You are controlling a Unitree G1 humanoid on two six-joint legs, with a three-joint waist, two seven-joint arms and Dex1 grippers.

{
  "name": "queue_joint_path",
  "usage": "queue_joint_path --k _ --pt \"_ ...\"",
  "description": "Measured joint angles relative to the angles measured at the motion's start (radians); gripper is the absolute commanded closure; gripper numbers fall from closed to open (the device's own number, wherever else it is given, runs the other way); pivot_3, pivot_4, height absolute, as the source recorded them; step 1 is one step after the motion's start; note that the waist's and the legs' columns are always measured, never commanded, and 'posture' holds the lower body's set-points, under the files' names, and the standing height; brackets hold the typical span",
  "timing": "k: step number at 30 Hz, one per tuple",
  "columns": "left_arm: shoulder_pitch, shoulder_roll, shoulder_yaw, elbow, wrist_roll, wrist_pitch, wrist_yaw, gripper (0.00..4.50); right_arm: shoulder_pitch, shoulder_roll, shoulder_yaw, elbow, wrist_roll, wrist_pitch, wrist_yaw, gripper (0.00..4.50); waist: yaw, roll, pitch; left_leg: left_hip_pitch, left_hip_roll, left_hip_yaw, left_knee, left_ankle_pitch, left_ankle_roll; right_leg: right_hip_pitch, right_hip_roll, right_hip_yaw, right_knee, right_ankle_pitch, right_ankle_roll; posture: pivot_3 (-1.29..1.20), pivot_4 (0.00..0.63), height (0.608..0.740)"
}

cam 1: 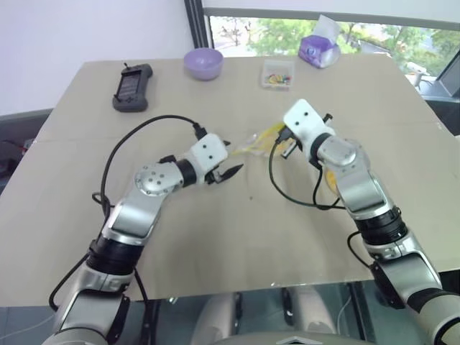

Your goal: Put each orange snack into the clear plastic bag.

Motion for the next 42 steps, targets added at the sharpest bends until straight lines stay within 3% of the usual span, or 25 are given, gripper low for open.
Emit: queue_joint_path --k 11,19,24,28,32,37,42 --pt "-0.083 -0.149 -0.073 0.227 0.135 -0.132 0.087 1.18 0.002 -0.007 0.000 -0.025 0.001 0.025 -0.005 4.50 0.002 0.000 0.000 0.000 -0.001 0.000 0.000 0.000 0.000 0.000 -0.001 0.000 0.000 0.000 0.000 0.00 0.150 0.740" --pt "-0.127 -0.182 -0.080 0.340 0.192 -0.211 0.119 4.49 0.014 -0.021 0.000 -0.054 0.001 0.030 -0.008 4.50 0.001 0.000 0.000 0.000 0.000 0.000 0.000 0.000 0.000 0.000 -0.001 0.000 0.000 0.000 0.000 0.00 0.150 0.740" --pt "-0.202 -0.173 -0.072 0.415 0.229 -0.250 0.164 4.49 0.013 -0.029 -0.004 -0.038 0.005 -0.016 -0.022 4.50 0.002 0.000 0.000 -0.001 -0.001 0.000 0.000 0.000 0.000 -0.001 -0.001 0.000 0.000 0.000 0.000 0.00 0.150 0.740" --pt "-0.319 -0.111 -0.016 0.420 0.248 -0.305 0.210 4.49 -0.051 -0.027 -0.058 0.078 0.033 -0.187 -0.078 4.50 -0.002 -0.001 0.000 -0.001 -0.001 0.000 -0.001 0.000 0.000 -0.001 -0.001 0.000 0.000 0.000 0.000 0.00 0.150 0.740" --pt "-0.329 -0.048 0.021 0.346 0.257 -0.363 0.223 4.49 -0.082 -0.017 -0.091 0.110 0.065 -0.332 -0.110 4.50 -0.003 0.000 0.000 -0.001 0.000 0.000 -0.003 0.000 0.000 -0.001 -0.001 0.000 -0.003 0.000 0.000 0.00 0.150 0.740" --pt "-0.097 0.075 0.040 0.131 0.244 -0.411 0.136 4.49 0.118 -0.012 -0.055 0.051 0.121 -0.432 -0.049 4.50 -0.001 0.000 0.000 -0.001 0.000 0.000 -0.004 0.000 0.000 -0.002 -0.001 0.000 -0.003 0.000 0.000 0.00 0.150 0.740" --pt "0.088 0.106 0.039 0.010 0.202 -0.345 0.042 4.49 0.278 -0.033 0.016 0.005 0.121 -0.442 0.006 4.50 0.004 0.000 0.000 -0.001 0.000 -0.001 -0.001 -0.001 0.001 0.000 -0.001 0.000 -0.002 0.000 0.000 0.00 0.150 0.740"
